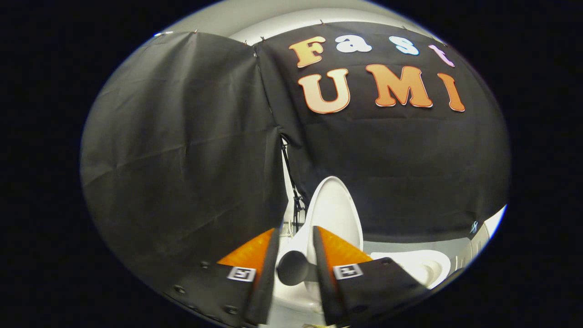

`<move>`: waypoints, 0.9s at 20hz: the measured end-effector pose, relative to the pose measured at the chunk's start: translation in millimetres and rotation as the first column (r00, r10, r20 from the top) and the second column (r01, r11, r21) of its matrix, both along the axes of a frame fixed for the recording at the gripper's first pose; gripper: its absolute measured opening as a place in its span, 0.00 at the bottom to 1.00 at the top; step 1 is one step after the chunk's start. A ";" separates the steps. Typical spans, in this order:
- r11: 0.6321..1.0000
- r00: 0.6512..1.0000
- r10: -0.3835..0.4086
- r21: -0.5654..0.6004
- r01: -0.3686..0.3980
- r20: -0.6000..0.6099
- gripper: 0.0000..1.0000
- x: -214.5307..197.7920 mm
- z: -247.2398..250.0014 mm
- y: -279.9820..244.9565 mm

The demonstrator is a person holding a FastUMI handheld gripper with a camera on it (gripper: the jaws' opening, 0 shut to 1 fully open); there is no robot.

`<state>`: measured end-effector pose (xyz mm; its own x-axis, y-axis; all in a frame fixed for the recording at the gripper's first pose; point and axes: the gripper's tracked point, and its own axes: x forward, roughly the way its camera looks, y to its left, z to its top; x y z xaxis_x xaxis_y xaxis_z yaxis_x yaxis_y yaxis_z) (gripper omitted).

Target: Open the toilet lid.

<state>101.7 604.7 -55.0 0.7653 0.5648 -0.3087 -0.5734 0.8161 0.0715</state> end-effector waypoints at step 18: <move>0.990 0.968 -0.130 -0.028 0.139 0.217 0.99 65.7 84.2 -272.8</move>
<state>167.3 331.9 29.3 0.8842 0.4421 -0.1511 -0.4564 0.8864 -0.0773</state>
